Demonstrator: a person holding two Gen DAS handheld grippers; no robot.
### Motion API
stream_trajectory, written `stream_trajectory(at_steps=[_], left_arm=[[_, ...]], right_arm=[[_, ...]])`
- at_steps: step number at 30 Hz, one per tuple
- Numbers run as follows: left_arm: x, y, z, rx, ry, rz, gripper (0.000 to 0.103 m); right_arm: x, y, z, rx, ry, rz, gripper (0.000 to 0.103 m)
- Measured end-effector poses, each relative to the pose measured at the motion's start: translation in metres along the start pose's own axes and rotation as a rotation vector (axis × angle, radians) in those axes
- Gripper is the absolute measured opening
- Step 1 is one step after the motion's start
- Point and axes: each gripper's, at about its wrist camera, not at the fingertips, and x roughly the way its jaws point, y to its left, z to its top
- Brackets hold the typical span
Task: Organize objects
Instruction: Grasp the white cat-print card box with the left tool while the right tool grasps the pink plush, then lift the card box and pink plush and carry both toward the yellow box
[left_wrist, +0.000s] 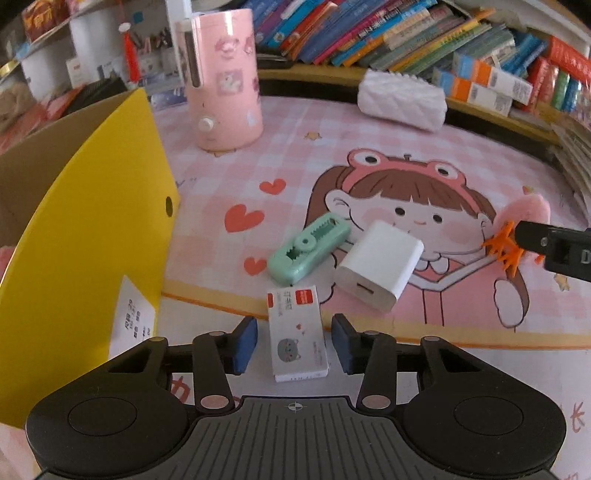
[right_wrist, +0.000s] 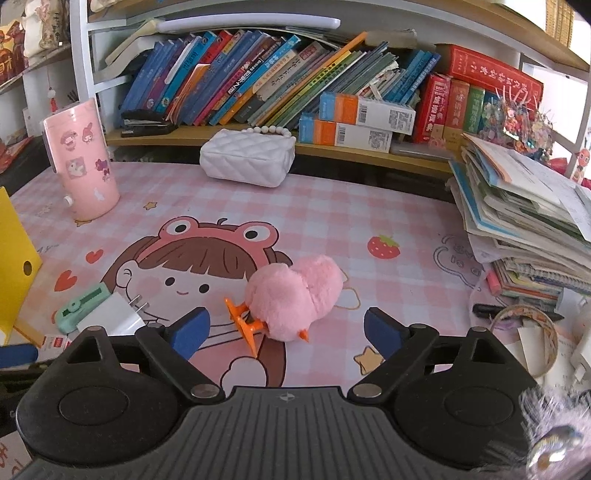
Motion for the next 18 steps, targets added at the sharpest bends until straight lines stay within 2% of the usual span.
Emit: stream_trajectory(at_steps=[2,11,18], left_arm=[[-0.001,-0.001,0.0,0.012,-0.003,-0.008,0.028],[-0.018,0.001,-0.002,-0.006,-0.031,-0.06,0.028],[-0.038,0.003,-0.005,-0.001,-0.053,-0.088,0.028]], right_arm=[[0.005,0.001,0.002,0.0,-0.004,0.002,0.092],[0.032,-0.003,0.011,0.038,-0.001,-0.018,0.096],[0.057,-0.013,0.013,0.124,0.055,-0.009,0.095]])
